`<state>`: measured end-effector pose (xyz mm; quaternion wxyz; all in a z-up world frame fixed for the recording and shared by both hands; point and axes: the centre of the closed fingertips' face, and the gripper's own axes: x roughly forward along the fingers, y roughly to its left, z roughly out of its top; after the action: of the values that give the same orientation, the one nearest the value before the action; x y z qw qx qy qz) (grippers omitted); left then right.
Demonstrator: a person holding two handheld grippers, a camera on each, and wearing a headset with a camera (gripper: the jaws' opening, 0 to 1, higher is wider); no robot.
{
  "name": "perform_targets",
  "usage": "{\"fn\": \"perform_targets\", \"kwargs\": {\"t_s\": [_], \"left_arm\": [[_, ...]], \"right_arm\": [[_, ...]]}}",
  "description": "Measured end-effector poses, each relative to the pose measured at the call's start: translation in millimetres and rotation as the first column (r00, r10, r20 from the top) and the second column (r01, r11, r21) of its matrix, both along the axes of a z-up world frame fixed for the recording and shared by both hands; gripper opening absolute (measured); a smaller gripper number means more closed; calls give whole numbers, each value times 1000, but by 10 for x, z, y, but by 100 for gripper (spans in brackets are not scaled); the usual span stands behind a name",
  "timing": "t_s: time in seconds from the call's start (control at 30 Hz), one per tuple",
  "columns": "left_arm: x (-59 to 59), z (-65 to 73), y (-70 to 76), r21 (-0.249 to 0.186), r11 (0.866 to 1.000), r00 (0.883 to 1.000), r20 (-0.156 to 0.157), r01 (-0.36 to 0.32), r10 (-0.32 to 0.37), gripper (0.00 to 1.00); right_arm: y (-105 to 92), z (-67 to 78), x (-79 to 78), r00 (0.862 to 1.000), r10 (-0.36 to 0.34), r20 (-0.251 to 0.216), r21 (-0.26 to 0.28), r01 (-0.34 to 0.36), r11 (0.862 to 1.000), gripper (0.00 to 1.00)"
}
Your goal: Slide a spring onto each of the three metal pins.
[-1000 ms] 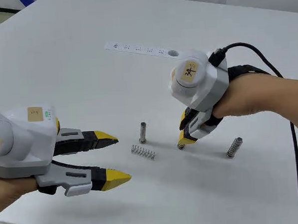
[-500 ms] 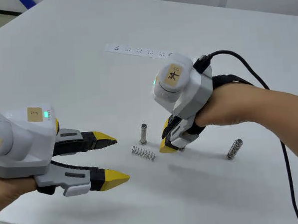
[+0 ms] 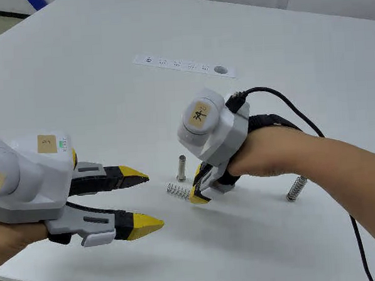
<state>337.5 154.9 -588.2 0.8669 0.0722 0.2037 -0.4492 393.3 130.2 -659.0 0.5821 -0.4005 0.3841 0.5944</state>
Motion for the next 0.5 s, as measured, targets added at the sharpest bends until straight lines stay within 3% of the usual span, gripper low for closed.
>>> {"fn": "perform_targets", "kwargs": {"t_s": [0.3,0.5], "left_arm": [[-9,-14,27,2,1000,1000,-2,-7,7,47],[-7,-32,42,7,1000,1000,-5,-10,10,47]], "right_arm": [[4,-101,11,1000,-19,0,-16,19,1000,13],[8,-94,9,1000,-12,6,-16,12,1000,11]]}}
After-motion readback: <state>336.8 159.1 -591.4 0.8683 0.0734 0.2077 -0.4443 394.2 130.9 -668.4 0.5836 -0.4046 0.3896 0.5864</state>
